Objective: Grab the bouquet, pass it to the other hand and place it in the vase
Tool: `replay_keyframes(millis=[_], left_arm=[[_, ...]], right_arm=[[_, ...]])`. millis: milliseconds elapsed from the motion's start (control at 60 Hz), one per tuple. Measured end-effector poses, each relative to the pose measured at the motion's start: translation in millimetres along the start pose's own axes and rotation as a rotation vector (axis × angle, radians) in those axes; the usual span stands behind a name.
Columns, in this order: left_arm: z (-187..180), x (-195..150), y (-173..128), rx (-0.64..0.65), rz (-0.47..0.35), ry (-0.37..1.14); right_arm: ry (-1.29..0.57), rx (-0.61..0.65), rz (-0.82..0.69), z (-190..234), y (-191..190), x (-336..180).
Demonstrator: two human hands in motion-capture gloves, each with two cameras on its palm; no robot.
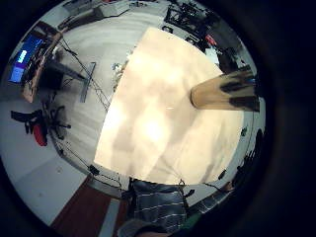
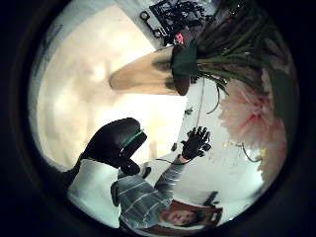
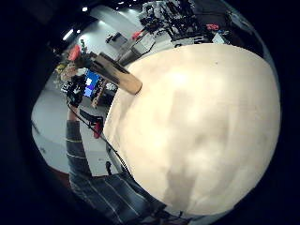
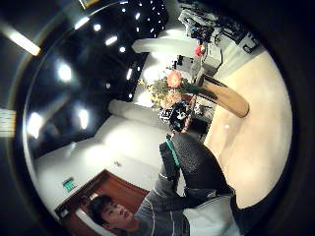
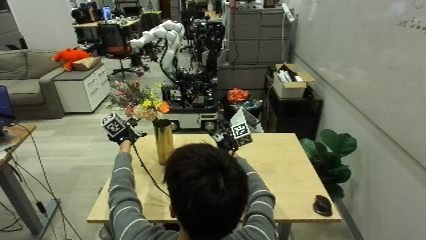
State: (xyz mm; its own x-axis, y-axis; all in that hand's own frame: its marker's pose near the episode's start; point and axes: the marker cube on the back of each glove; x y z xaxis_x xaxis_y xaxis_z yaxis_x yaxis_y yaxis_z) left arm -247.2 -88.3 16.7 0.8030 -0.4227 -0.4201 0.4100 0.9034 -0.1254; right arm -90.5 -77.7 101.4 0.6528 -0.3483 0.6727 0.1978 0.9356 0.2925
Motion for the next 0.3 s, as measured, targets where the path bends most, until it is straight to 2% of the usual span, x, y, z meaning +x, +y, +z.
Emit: replay_keyframes(millis=[33,50,117,167,200,250,300], left_arm=[[-4.9,9.2,22.5,-0.043,0.106,0.031],[-6.4,10.3,27.2,-0.041,0.121,0.037],[-1.6,4.9,22.3,-0.05,0.106,0.046],[-0.7,-3.3,15.4,-0.003,0.034,0.016],[0.0,-6.0,14.5,0.012,0.014,0.002],[1.4,-3.7,26.1,-0.03,0.034,0.01],[-5.7,0.8,40.3,-0.013,0.11,0.034]], right_arm=[[0.013,0.0,-0.012,0.0,0.4,-0.1],[0.02,0.0,-0.01,-0.1,0.9,-0.3],[0.025,0.005,-0.007,-0.2,2.5,-2.9],[0.023,0.005,-0.058,-0.2,1.6,-5.1],[0.013,0.002,-0.069,0.3,2.0,-6.9],[0.019,0.005,-0.07,0.1,1.7,-6.5],[0.028,0.008,-0.054,-0.2,1.9,-5.4]])
